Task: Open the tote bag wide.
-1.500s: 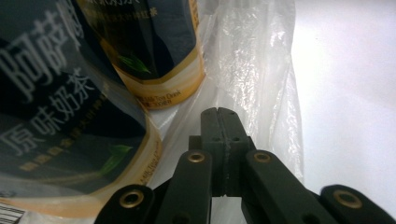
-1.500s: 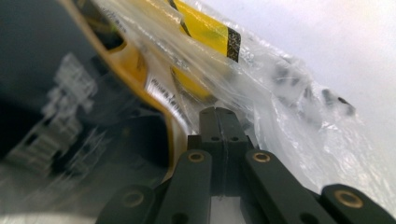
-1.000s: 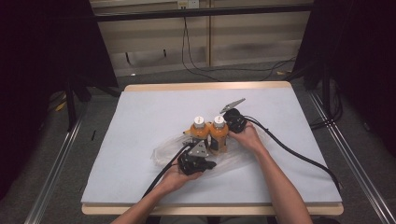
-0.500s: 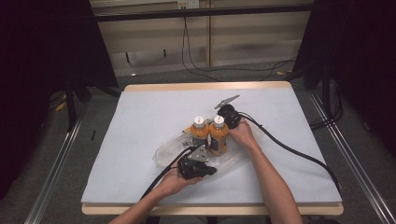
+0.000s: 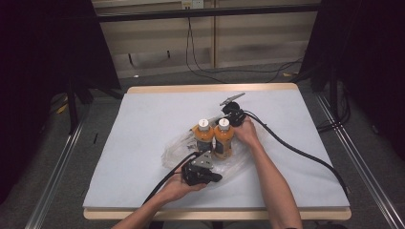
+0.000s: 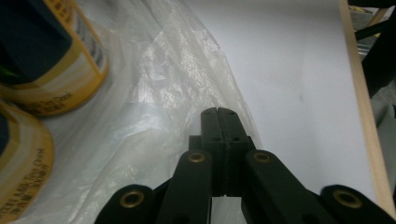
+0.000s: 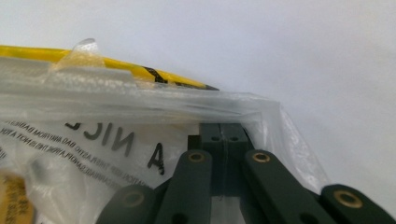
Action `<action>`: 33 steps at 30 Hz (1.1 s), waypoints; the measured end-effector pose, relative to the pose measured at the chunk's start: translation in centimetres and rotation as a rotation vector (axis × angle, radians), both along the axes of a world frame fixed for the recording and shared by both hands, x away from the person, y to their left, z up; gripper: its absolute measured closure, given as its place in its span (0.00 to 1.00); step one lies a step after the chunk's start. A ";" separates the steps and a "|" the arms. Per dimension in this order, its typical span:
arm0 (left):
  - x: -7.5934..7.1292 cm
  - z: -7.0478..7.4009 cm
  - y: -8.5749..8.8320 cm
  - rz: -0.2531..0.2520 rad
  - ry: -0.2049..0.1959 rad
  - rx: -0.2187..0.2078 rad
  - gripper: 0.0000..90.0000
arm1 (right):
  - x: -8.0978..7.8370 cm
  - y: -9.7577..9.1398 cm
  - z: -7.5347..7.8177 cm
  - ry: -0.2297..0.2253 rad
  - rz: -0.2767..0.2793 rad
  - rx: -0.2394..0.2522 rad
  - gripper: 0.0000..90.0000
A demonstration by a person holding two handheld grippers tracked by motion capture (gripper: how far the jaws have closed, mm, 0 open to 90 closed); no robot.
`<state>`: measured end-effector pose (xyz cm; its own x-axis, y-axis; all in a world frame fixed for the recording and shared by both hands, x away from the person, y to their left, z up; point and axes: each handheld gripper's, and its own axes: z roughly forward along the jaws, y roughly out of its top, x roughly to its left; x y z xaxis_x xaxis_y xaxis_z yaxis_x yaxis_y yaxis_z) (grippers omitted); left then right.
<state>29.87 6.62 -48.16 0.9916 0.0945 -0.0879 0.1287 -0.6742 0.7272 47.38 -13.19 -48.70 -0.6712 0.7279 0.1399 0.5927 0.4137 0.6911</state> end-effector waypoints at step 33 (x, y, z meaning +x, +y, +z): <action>1.2 1.2 1.6 0.085 0.034 -0.083 1.00 | -1.3 -1.0 2.5 -0.054 -0.012 0.037 1.00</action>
<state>31.07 8.25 -46.95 0.9768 0.1686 -0.1322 0.2079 -0.5973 0.7746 46.06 -14.19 -46.21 -0.6696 0.7311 0.1308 0.5589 0.3801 0.7370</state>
